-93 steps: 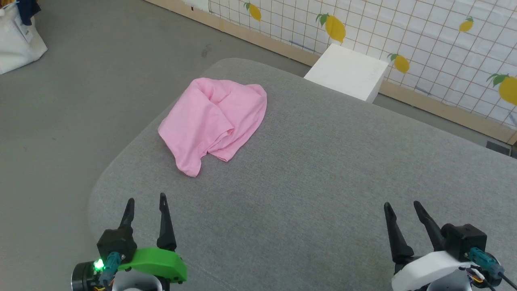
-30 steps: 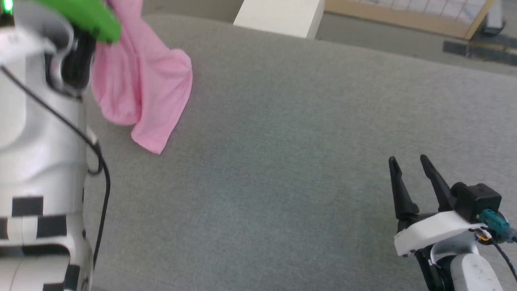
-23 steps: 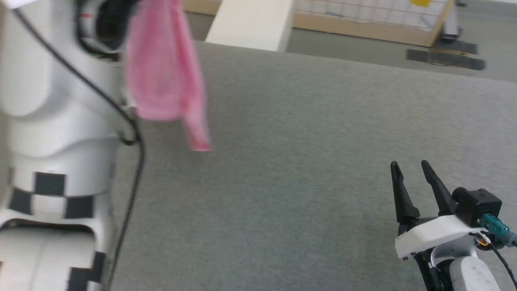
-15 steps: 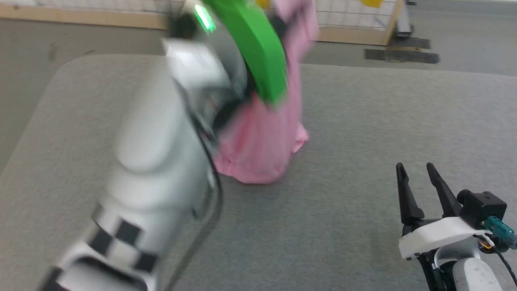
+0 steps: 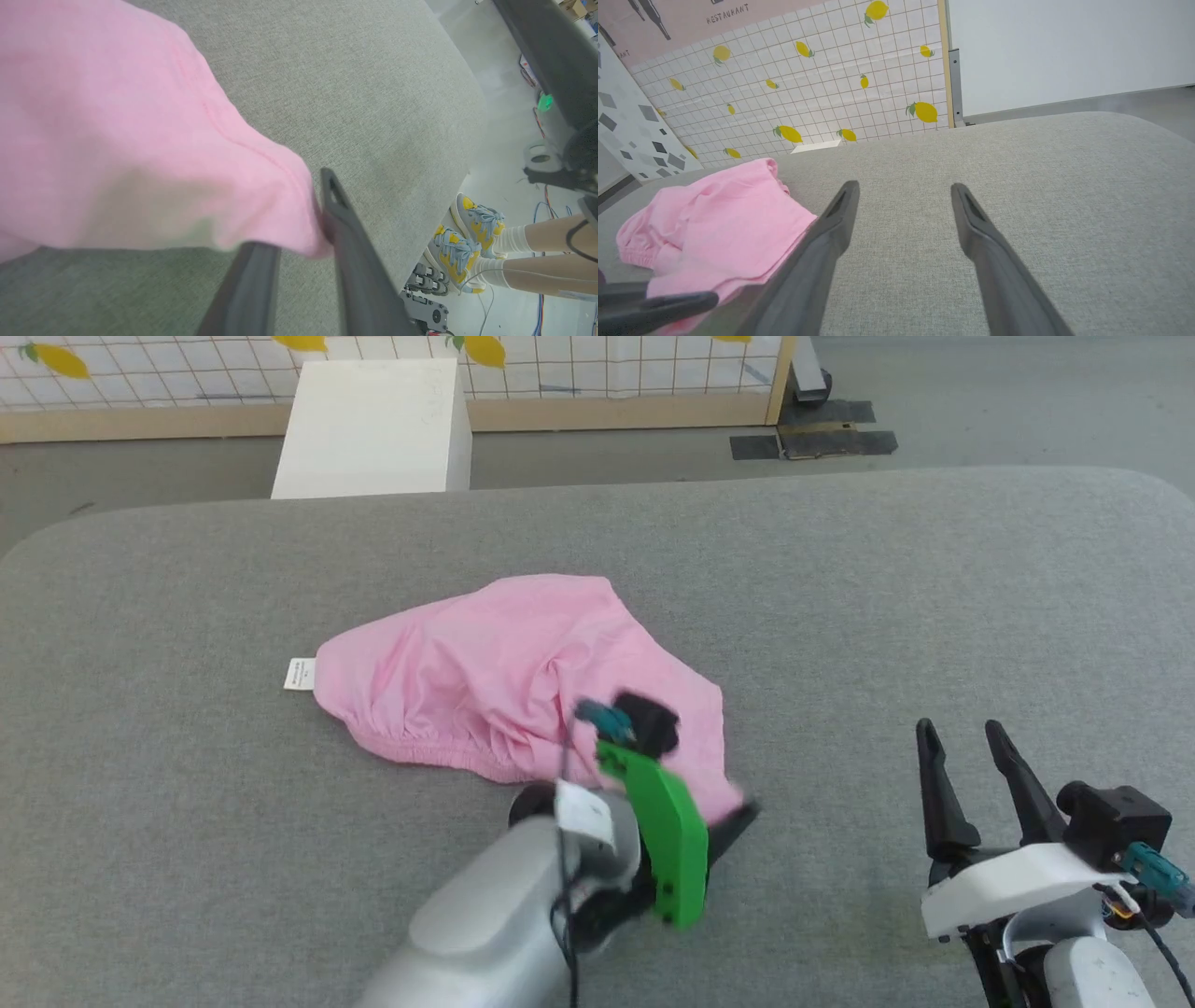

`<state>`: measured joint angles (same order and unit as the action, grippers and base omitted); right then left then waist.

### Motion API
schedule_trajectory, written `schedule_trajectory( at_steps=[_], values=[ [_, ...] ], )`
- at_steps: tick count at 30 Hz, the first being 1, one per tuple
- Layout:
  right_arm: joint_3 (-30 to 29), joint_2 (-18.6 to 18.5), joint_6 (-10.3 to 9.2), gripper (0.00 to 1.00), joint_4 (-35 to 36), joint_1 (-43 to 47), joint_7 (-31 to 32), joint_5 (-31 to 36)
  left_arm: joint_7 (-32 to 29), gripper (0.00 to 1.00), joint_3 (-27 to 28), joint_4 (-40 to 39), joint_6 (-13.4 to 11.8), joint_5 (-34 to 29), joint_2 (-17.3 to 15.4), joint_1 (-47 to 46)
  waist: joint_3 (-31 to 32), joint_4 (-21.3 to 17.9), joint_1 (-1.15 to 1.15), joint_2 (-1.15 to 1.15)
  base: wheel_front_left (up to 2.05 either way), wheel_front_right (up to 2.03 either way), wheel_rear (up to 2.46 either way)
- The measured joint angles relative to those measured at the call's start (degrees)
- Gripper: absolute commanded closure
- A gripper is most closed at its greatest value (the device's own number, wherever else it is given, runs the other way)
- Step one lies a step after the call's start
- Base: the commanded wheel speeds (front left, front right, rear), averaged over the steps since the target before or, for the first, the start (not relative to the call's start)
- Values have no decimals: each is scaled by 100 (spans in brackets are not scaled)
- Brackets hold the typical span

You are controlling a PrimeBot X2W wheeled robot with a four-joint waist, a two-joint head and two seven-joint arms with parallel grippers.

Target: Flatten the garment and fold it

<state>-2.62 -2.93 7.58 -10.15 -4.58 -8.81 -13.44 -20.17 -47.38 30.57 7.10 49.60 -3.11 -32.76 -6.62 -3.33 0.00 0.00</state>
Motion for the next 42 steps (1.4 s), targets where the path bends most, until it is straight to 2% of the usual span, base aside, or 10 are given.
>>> schedule_trajectory(
  at_steps=[4, 7, 9, 14, 17, 19, 25, 31, 36, 42],
  values=[
    [-10, 3, 0, 0, -71, 26, -12, -25, 717, 0, 510, -376, -97, 459, 16, -304, 41, 87, 0, 0, 0, 0, 0],
    [-1, 3, 0, 0, -112, 93, -12, -33, 1400, 0, 980, -533, -256, 460, -65, -530, 140, 185, 0, 0, 0, 0, 0],
    [-3, 4, 0, 0, -129, 130, -11, -35, 1862, 0, 1200, -613, -370, 275, -264, -565, 220, 249, 0, 0, 0, 0, 0],
    [-4, 3, 0, 0, -126, 143, 83, -55, 3085, 0, 1605, -719, -1015, -524, -1162, -272, 399, 430, 0, 0, 0, 0, 0],
    [7, 4, 0, 0, -124, 149, 302, -45, 3376, 0, 1761, -768, -1444, -912, -1556, 262, 458, 534, 0, 0, 0, 0, 0],
    [16, 3, 0, 0, -115, 147, 502, -23, 3446, 0, 1900, -895, -1659, -985, -1659, 669, 469, 596, 0, 0, 0, 0, 0],
    [277, -3, 0, 0, -327, -502, 1762, 157, 3473, 0, 2359, -1482, -2005, -1079, -1656, 1652, 300, 719, 0, 0, 0, 0, 0],
    [701, -12, 0, 0, -1234, -2082, 3220, 617, 3490, 0, 2622, -1973, -2035, -1210, -1396, 1855, -32, 877, 0, 0, 0, 0, 0],
    [868, -171, 0, 0, -2173, -2911, 3832, 905, 3490, 0, 2618, -2011, -1962, -1296, -1165, 1831, -271, 1162, 0, 0, 0, 0, 0],
    [1269, -205, -1, 0, -2953, -3012, 4209, 794, 3490, 0, 2675, -1895, -1824, -1348, -979, 1828, -526, 1513, 0, 0, 0, 0, 0]
  ],
)
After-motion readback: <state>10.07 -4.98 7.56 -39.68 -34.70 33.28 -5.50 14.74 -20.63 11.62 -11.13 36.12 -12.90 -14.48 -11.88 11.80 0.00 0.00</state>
